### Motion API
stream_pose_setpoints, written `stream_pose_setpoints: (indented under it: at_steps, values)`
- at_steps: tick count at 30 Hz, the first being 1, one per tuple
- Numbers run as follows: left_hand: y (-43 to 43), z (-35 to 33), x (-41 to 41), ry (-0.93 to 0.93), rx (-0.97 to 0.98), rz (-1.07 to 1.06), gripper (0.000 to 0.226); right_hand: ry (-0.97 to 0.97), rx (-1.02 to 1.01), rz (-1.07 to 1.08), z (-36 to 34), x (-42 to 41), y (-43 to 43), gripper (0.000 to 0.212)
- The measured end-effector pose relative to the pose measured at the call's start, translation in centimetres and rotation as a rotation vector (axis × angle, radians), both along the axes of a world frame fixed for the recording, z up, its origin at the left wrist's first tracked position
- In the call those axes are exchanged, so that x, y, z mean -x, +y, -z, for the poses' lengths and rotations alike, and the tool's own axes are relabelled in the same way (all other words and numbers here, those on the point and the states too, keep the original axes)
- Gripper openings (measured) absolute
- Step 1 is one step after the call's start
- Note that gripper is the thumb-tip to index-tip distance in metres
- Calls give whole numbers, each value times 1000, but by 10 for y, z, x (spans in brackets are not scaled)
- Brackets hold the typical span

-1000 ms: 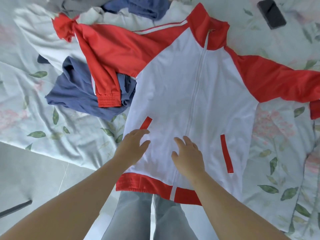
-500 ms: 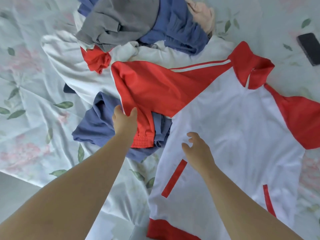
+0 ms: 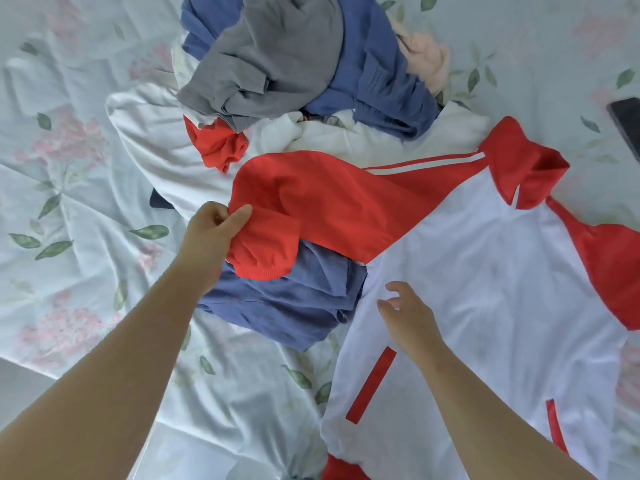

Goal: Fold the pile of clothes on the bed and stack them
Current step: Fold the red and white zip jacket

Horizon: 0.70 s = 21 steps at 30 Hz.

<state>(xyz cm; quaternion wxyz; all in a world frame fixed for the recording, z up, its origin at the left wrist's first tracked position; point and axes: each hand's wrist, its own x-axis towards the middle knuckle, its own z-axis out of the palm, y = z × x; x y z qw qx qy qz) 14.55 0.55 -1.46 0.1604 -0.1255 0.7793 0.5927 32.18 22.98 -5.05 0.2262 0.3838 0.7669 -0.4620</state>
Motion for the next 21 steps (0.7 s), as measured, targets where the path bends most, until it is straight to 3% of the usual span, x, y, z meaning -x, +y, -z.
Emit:
stream_pose_setpoints:
  at_steps: [2,3,6,7,9,13,17,21]
  values:
    - [-10,-16,15,-116,-226,-23,30,20,-5,-1,-6,3,-1,35]
    - [-15,-21,21,-181,-217,14,30,31,-6,-2,-8,4,-1,35]
    - [-26,-32,28,-347,124,194,23,57,-6,0,-14,4,-3,34]
    - [-27,-34,28,-385,200,177,40,64,-3,2,-16,3,-3,34]
    - [-22,-43,24,-349,226,72,60,79,7,11,-18,0,0,34]
    - [25,-65,7,-230,44,21,26,97,16,81,-22,-10,10,31]
    - [108,-77,-30,-265,-145,138,24,157,144,388,-30,-25,32,25]
    - [209,-77,-85,-323,-229,384,33,215,235,738,-37,-67,76,18]
